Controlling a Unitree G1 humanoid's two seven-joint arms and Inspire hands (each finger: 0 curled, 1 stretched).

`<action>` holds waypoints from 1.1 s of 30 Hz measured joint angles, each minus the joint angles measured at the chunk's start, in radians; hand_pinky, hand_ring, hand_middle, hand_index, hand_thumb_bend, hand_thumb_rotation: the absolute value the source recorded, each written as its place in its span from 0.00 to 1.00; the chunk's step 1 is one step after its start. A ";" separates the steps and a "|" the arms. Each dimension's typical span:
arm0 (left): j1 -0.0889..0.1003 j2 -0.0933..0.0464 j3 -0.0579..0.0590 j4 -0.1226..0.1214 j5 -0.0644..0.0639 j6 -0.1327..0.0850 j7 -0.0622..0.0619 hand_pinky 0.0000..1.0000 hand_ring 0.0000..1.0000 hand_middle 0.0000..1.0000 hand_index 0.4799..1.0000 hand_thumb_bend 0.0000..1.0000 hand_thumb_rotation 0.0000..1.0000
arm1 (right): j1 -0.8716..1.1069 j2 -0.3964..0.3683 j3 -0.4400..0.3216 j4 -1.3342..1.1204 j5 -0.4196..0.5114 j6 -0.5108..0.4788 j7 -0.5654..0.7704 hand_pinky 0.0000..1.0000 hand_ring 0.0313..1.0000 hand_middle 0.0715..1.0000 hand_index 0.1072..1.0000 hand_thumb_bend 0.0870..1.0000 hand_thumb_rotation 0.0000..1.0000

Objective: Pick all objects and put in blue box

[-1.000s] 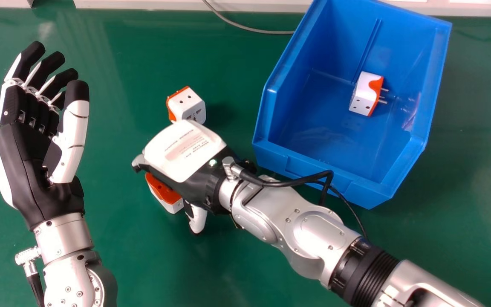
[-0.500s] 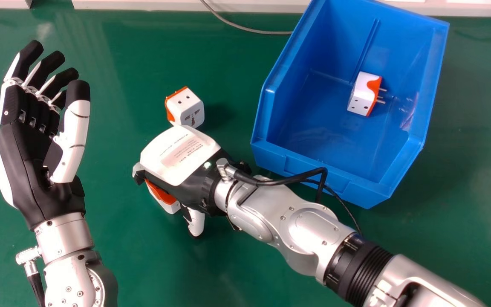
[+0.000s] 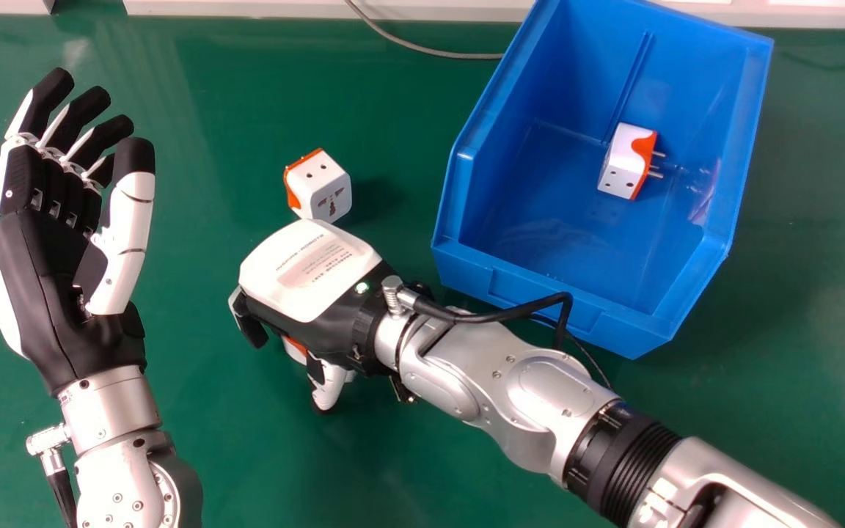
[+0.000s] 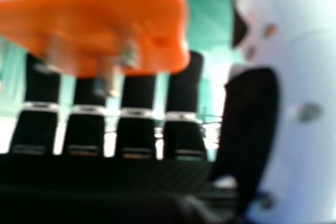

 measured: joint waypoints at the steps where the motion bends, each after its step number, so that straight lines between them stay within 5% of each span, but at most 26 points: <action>1: 0.000 0.000 0.000 0.000 0.000 -0.001 0.000 0.66 0.71 0.77 0.60 0.66 0.40 | 0.000 0.000 -0.002 0.010 0.003 -0.009 -0.009 0.33 0.39 0.47 0.46 0.52 0.00; 22: 0.000 0.000 0.000 0.001 -0.009 -0.001 0.001 0.66 0.71 0.77 0.61 0.66 0.40 | -0.022 -0.017 -0.030 0.120 0.038 -0.134 -0.185 0.21 0.26 0.40 0.43 0.49 0.00; 33: 0.002 0.000 0.000 0.000 -0.009 -0.001 0.000 0.66 0.71 0.77 0.61 0.65 0.40 | -0.016 -0.033 -0.009 -0.045 -0.009 0.064 0.029 0.29 0.37 0.39 0.44 0.49 0.00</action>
